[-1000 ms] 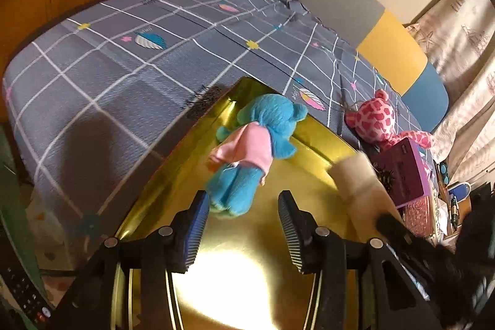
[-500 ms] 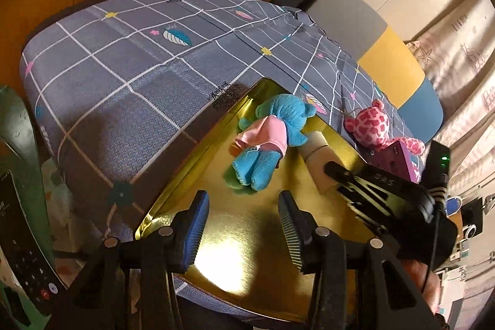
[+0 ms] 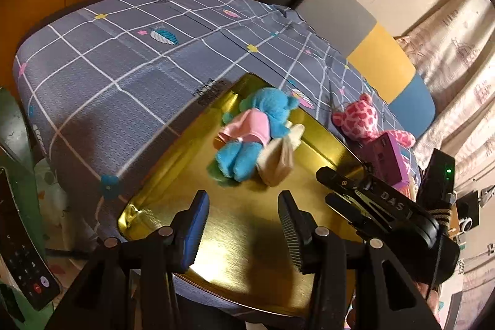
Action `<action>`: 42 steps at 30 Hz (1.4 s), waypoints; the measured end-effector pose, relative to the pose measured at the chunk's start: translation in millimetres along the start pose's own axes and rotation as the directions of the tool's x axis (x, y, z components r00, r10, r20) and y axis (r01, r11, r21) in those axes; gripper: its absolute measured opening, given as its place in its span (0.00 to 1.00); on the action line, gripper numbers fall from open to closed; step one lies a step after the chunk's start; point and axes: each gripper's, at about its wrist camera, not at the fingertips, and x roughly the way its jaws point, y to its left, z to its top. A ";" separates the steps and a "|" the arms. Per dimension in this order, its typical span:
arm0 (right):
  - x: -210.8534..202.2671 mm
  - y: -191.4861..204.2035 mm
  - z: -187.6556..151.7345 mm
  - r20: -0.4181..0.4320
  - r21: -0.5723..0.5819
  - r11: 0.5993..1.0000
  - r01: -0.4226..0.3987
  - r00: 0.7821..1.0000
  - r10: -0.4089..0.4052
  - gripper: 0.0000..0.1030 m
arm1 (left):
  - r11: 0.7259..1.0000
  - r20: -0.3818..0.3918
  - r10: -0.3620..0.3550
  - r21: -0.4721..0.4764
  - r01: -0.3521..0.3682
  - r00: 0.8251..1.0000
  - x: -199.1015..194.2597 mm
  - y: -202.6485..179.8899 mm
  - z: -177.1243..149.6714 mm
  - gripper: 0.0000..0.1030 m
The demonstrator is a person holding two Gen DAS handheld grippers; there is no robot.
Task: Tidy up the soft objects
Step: 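Lower the beige knit item into the tray beside the plush and open the right gripper, then reach the right gripper to the white knit glove with blue band and grasp it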
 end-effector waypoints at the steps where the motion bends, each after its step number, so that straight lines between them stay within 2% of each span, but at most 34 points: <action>1: -5.2 1.3 -1.7 0.008 -0.012 1.000 -0.007 1.000 0.007 0.55 | 1.000 -0.002 -0.006 0.003 0.006 1.000 0.0 -1.4 -0.9 0.45; 6: -54.4 7.7 -7.2 0.115 -0.140 0.990 0.006 0.993 0.011 0.55 | 0.999 -0.011 -0.024 0.040 0.024 1.000 1.0 -14.1 -7.2 0.45; 10: -98.1 -0.2 -10.5 0.215 -0.212 0.975 0.068 0.976 -0.021 0.55 | 0.996 -0.026 -0.051 0.075 0.053 0.998 4.5 -29.5 -12.4 0.45; 15: -145.0 -38.4 -13.6 0.299 -0.182 0.974 0.136 0.951 -0.077 0.55 | 0.980 -0.044 -0.108 0.161 0.114 0.993 8.8 -62.9 -24.8 0.45; 19: -175.4 -81.0 -19.8 0.338 -0.128 0.969 0.212 0.928 -0.158 0.55 | 0.961 -0.068 -0.147 0.228 0.159 0.987 11.5 -91.7 -36.1 0.45; 25: -212.7 -157.7 -28.7 0.349 0.003 0.959 0.282 0.899 -0.265 0.55 | 0.915 -0.127 -0.194 0.334 0.226 0.973 17.4 -143.7 -57.1 0.45; 30: -240.2 -218.6 -32.4 0.348 0.111 0.935 0.337 0.868 -0.354 0.55 | 0.867 -0.188 -0.236 0.402 0.294 0.953 22.4 -183.0 -78.0 0.45; 33: -255.5 -254.3 -33.1 0.346 0.162 0.909 0.385 0.840 -0.418 0.57 | 0.836 -0.221 -0.256 0.438 0.331 0.941 23.7 -204.1 -91.1 0.45; 36: -273.5 -296.1 -28.8 0.340 0.224 0.866 0.446 0.797 -0.498 0.60 | 0.807 -0.262 -0.266 0.466 0.363 0.928 25.9 -223.8 -105.0 0.45; 38: -281.5 -323.8 -21.1 0.320 0.250 0.835 0.490 0.772 -0.549 0.65 | 0.791 -0.282 -0.261 0.486 0.372 0.923 27.9 -234.8 -112.9 0.45; 40: -287.3 -350.1 -12.7 0.294 0.272 0.803 0.531 0.748 -0.594 0.66 | 0.780 -0.301 -0.252 0.499 0.377 0.920 30.5 -243.9 -120.3 0.45; 42: -289.6 -372.1 -4.0 0.269 0.281 0.783 0.555 0.737 -0.620 0.66 | 0.769 -0.321 -0.249 0.508 0.388 0.914 33.3 -252.1 -127.8 0.45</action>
